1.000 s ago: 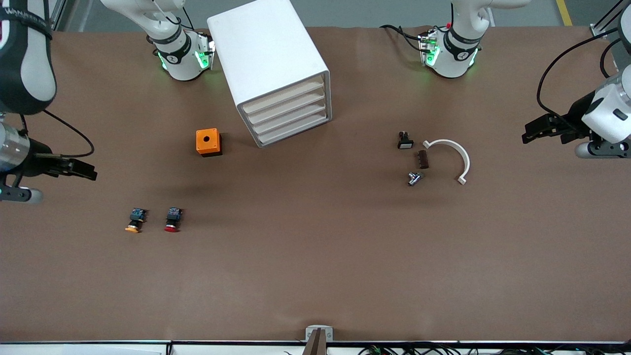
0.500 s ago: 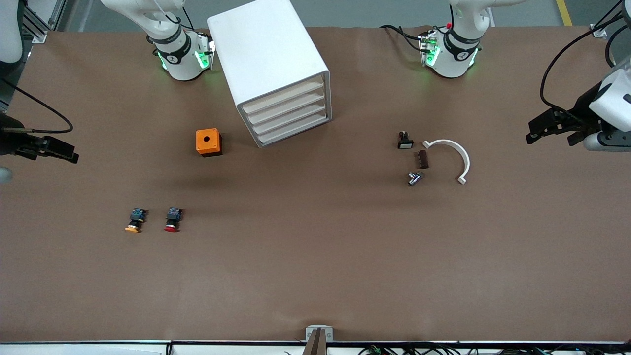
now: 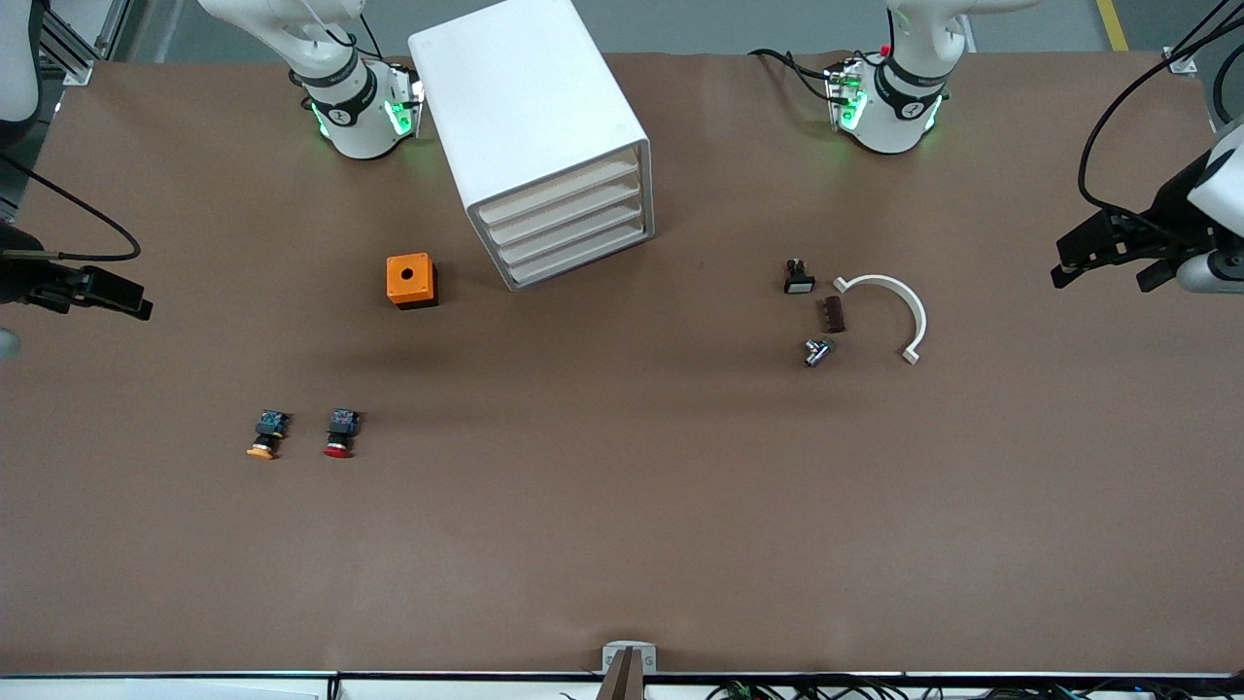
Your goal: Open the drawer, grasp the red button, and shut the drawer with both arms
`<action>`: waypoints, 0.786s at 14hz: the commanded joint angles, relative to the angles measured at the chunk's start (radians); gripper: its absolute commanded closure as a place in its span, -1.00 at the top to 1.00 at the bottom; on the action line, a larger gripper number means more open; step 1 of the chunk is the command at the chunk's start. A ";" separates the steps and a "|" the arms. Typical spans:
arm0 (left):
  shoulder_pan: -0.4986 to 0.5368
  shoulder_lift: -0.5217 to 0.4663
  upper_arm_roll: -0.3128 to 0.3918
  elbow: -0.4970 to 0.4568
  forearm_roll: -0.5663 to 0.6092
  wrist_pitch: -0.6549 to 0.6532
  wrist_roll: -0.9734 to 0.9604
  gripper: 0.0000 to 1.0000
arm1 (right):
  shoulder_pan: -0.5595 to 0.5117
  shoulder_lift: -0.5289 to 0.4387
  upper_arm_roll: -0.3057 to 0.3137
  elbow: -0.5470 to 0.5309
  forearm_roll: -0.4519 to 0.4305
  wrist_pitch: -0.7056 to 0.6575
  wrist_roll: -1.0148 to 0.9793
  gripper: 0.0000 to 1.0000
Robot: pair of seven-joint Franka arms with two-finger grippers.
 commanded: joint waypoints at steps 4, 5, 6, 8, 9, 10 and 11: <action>-0.002 0.028 0.015 0.091 0.024 -0.009 0.004 0.99 | -0.012 0.008 0.011 0.038 0.014 -0.012 -0.008 1.00; -0.001 0.028 0.016 0.091 0.024 -0.012 0.002 0.99 | -0.006 0.009 0.012 0.055 0.014 -0.012 -0.006 1.00; -0.002 0.028 0.018 0.088 0.025 -0.014 0.002 0.99 | -0.005 0.009 0.012 0.057 0.014 -0.014 -0.005 1.00; -0.002 0.028 0.015 0.089 0.030 -0.014 0.002 0.99 | -0.005 0.009 0.015 0.060 0.011 -0.029 -0.005 1.00; -0.007 0.030 0.015 0.091 0.030 -0.014 -0.002 0.99 | -0.005 0.009 0.017 0.070 0.014 -0.040 -0.005 1.00; -0.012 0.040 0.015 0.092 0.030 -0.014 -0.002 0.99 | -0.006 0.009 0.015 0.093 0.016 -0.063 -0.006 1.00; -0.013 0.048 0.013 0.091 0.031 -0.014 -0.004 0.99 | -0.009 0.009 0.015 0.107 0.019 -0.089 -0.006 1.00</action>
